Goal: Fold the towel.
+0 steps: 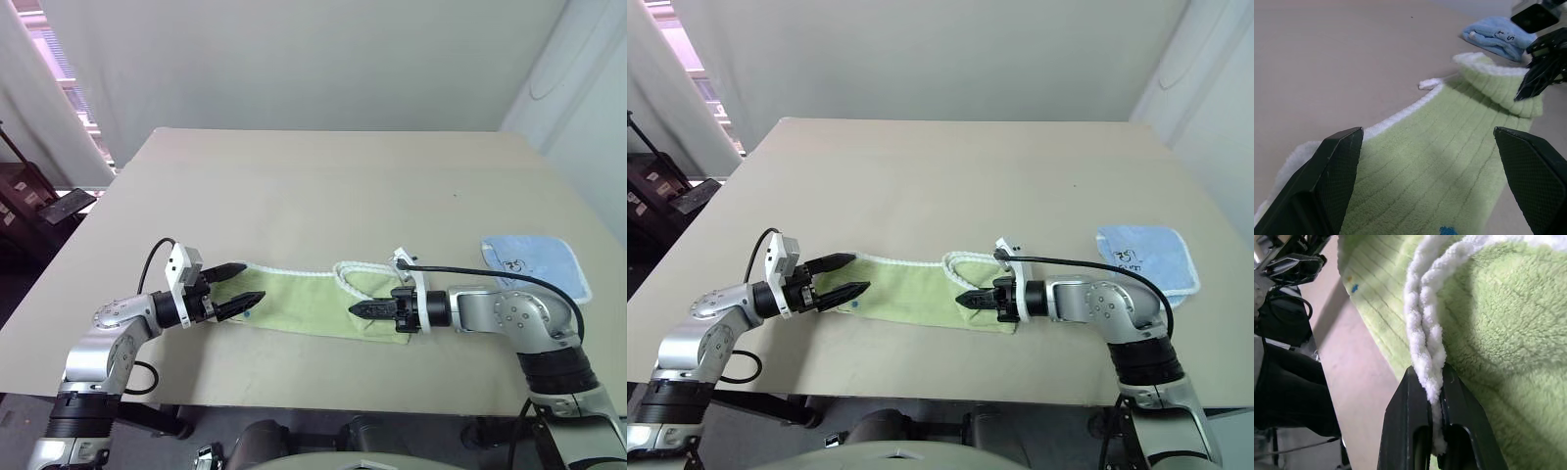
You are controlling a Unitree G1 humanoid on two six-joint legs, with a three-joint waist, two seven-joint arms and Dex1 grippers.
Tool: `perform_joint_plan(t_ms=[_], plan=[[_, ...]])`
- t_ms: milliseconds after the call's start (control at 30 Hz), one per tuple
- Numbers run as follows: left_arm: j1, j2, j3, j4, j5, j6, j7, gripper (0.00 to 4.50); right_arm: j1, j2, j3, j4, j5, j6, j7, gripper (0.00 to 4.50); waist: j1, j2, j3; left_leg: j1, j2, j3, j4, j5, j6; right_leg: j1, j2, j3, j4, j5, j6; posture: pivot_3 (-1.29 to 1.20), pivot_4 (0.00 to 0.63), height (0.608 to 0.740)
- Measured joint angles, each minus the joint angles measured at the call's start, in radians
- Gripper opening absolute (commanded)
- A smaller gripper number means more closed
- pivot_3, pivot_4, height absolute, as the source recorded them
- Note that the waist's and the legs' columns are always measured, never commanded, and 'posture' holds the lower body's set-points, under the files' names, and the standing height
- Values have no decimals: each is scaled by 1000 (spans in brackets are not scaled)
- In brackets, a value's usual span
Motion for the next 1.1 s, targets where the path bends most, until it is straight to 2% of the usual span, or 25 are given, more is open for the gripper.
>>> perform_joint_plan(t_ms=[233,333,667,767,867,967,1067,1100], plan=[[20,0,4,-3,-1,-1,1,4500,0,24,48,-10,-86,-50,12,42,-2,0,0,0,0,0,0,0,0,0,0,0,0,0,0,0,0,724],[20,3,8,-3,-3,0,-8,4500,10,24,75,-20,-111,-67,33,741,-2,0,0,0,0,0,0,0,0,0,-1,0,0,0,-1,0,0,724],[-11,10,40,-3,-49,38,-18,4500,24,26,14,-108,-80,-83,115,4403,0,0,0,0,0,0,0,0,0,0,-1,-1,0,0,-1,0,0,724],[-39,21,57,-4,-84,74,-18,4500,30,27,-78,-153,18,-79,145,4457,0,0,0,0,0,0,1,0,0,0,-1,-1,0,0,-1,0,0,724],[-89,21,77,-16,-122,113,-15,3897,13,28,-188,-162,76,-88,123,4500,1,0,0,0,0,0,1,0,0,1,-1,-1,0,1,-1,0,0,724],[-161,8,63,-30,-139,131,-32,2804,50,-6,-231,-213,28,-213,138,3850,6,0,0,0,0,0,1,0,0,1,-1,-2,0,0,-1,0,0,724],[-255,-58,8,-6,-133,126,-54,1742,91,-9,-270,-203,-5,-315,165,2855,6,0,0,0,-1,0,2,0,0,2,-1,-2,0,0,0,0,0,724],[-284,-81,-30,12,-121,118,-69,1292,103,-9,-270,-190,-21,-346,176,2400,3,-1,0,0,-1,0,2,0,0,2,-1,-2,0,0,0,0,0,724]])
